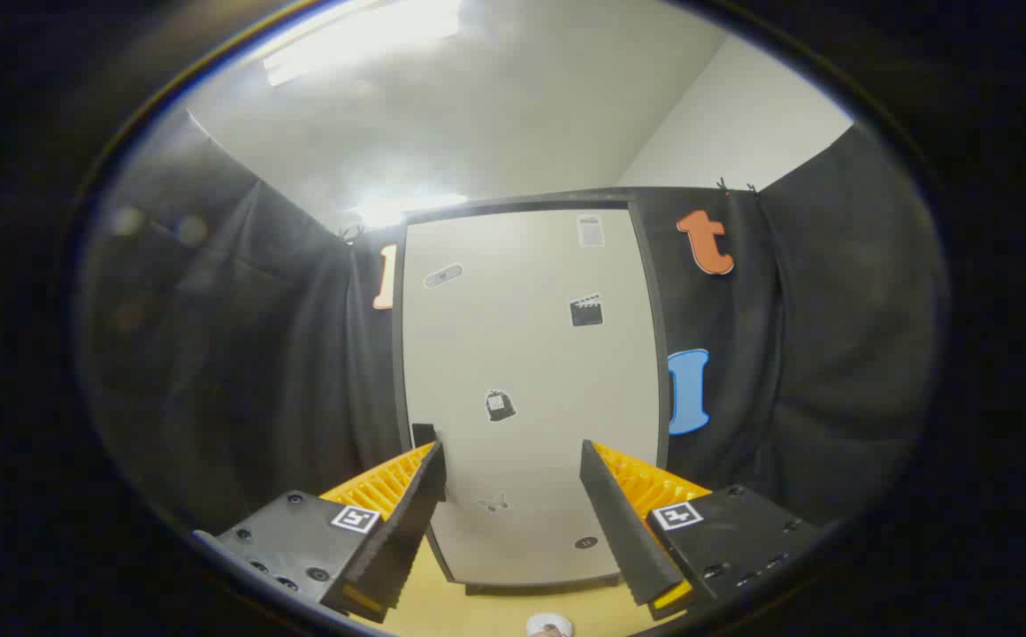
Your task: Open the shoe cabinet door, grab the shoes and put them into the shoe cabinet, then close the shoe cabinet door.
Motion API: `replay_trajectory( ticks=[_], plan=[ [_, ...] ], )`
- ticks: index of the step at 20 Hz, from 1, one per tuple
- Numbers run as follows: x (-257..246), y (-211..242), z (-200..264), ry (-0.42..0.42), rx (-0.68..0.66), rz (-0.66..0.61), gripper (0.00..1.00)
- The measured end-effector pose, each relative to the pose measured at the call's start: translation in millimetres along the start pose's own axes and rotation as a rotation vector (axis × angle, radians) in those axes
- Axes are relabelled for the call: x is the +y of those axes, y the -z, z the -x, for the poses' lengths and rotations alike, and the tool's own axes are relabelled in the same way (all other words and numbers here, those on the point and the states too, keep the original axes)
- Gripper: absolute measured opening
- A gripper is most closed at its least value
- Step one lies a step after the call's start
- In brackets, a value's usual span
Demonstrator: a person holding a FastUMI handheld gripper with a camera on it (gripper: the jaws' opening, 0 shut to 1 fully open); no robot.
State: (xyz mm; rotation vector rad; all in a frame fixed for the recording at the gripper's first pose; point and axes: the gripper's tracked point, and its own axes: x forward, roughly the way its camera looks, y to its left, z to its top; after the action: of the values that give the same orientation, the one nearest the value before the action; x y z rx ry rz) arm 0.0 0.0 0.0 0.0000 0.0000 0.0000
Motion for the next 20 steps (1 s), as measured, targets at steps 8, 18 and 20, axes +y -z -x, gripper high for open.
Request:
replay_trajectory(
  ticks=[8,18,20],
  plan=[
    [-4.5,4.1,-0.8,0.002,0.017,0.021,0.95],
    [1.8,17.7,-2.3,-0.03,0.048,0.033,0.96],
    [4.7,17.1,-6.7,-0.029,0.04,0.033,0.95]
  ],
)
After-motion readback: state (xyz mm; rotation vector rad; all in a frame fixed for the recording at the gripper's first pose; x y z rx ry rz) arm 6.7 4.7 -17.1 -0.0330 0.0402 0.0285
